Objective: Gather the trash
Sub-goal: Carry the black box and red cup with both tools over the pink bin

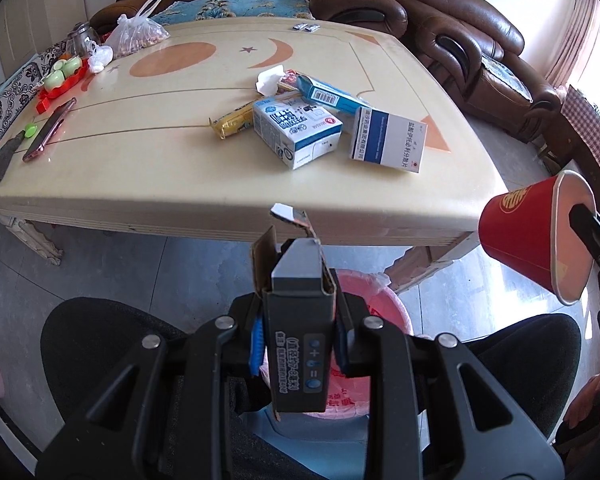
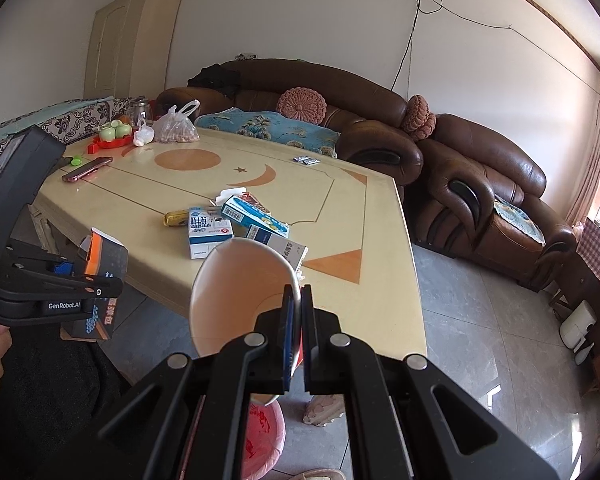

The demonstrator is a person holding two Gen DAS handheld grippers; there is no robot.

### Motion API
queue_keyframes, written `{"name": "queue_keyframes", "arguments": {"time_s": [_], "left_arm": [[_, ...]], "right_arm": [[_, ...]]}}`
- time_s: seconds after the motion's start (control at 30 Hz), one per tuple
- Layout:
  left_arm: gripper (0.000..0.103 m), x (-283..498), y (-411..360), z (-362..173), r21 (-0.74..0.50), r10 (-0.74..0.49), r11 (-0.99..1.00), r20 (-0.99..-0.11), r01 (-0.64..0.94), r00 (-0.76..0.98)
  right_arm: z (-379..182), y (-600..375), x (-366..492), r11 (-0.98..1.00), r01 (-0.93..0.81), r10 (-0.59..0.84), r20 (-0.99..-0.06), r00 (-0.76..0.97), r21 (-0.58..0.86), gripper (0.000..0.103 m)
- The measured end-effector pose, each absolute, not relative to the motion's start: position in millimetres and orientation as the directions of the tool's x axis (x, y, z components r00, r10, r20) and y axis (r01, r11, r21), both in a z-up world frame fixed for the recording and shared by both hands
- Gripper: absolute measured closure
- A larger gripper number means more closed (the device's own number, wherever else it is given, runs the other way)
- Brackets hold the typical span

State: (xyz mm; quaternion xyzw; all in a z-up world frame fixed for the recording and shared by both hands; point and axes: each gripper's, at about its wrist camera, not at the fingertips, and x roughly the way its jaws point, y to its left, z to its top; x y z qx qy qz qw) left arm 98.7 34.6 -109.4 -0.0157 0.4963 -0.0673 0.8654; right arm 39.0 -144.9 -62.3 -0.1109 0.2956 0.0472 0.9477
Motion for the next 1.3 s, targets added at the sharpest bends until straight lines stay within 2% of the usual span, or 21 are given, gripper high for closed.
{"name": "queue_keyframes", "arguments": {"time_s": [0.73,1.3], "left_arm": [[0.077,105.2,11.0,-206.3,-0.086,-0.144,0.98,-0.933,0.182,0.33],[0.077,125.2,-0.1,-305.8,-0.137,-0.15,0.978,-0.986,0.157,0.071]], "right_arm": [[-171.6,-139.3,58.8,0.982,-0.179,0.07,-0.778,0.624,-0.055,0.099],[-269.4,-143.3,96.0,0.985,-0.173,0.101,-0.897,0.43,0.028,0.099]]}}
